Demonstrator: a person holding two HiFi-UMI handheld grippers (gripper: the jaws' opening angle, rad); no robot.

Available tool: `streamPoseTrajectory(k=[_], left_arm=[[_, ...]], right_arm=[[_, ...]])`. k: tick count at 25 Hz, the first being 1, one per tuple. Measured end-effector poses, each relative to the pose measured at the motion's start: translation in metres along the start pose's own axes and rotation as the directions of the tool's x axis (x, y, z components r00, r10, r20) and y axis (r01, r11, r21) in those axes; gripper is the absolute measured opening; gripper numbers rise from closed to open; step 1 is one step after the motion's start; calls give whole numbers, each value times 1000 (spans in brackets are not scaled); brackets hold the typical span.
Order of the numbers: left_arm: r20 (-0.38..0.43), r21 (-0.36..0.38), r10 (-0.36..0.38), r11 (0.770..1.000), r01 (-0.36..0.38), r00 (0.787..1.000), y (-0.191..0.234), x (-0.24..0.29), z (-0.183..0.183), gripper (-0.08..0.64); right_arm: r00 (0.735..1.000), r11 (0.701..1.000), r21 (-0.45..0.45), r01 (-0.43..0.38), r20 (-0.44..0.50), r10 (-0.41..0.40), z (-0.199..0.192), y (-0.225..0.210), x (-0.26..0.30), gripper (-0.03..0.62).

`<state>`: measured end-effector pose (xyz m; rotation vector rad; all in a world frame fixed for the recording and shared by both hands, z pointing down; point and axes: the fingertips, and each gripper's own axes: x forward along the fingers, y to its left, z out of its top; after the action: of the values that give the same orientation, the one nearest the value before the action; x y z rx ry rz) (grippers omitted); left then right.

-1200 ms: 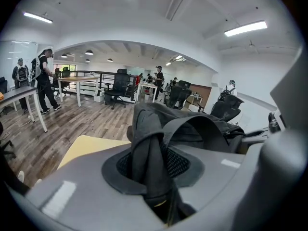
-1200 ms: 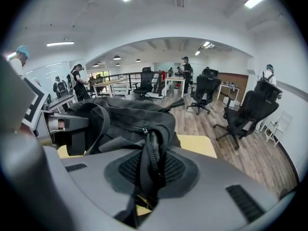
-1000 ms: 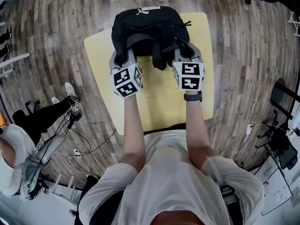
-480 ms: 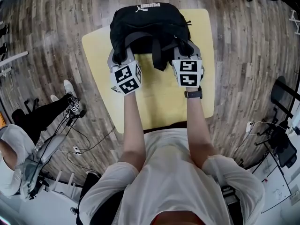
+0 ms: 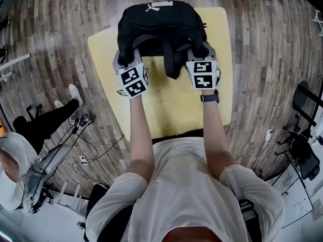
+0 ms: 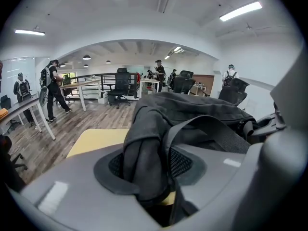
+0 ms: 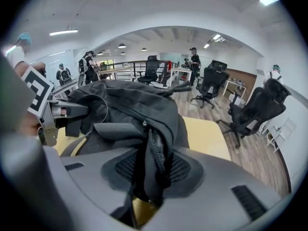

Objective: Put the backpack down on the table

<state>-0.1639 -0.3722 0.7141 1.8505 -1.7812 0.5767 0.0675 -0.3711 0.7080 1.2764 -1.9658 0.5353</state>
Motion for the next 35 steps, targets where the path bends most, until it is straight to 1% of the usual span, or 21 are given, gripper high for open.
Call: streamPoseTrajectory(k=[4,8,10,14,16,18,19,20,22,24,26,30,35], left_arm=[[-4,-1,-5,1000,5,1000,3,6,-3,164],[-1,12,-2,1000,2,1000,6,10,-7,181],[7,31,2,1000,-2,1000,7,11,-9,197],[17,44,12,999,-12,1000,9,12,-11,213],[16,41,15,999,-16,1000,9,13,-10,221],[-8,28,-1,1000,1,1000,10,13,-12,244],[-30,20,-21,1000,21,999,10,12,-15,265],[-56,14,-44,999,45,997,10,12,-18,322],[-90,10,-73,997,74,993,12,9,-19,347],[-94,10,-75,997,76,993,14,4,-14,361],[-93,1,-70,998,70,993,14,-5,-10,376],[-83,-19,-69,997,68,994,13,-27,-6,385],[-54,-26,-87,996,86,995,5,-49,1,387]], right_arm=[[999,997,-72,36,2,-36,-1,-1,3,110],[998,995,-86,56,20,-54,-3,-1,4,111],[998,996,-74,52,26,-50,-4,0,5,111],[999,1000,0,25,37,-24,-7,-1,7,121],[999,1000,-6,22,26,-22,-6,-2,7,123],[1000,999,-34,22,-7,-22,-8,-2,5,128],[1000,999,-34,17,-23,-17,-8,-1,5,142],[999,1000,-23,10,-36,-11,-9,0,3,162],[999,1000,10,3,-52,-3,-8,1,0,215],[998,1000,28,12,-56,-11,-4,-2,-6,230],[999,999,42,19,-48,-17,-2,-5,-18,239],[1000,995,98,25,-17,-23,0,-6,-43,245],[999,993,120,18,32,-22,5,1,-69,245]])
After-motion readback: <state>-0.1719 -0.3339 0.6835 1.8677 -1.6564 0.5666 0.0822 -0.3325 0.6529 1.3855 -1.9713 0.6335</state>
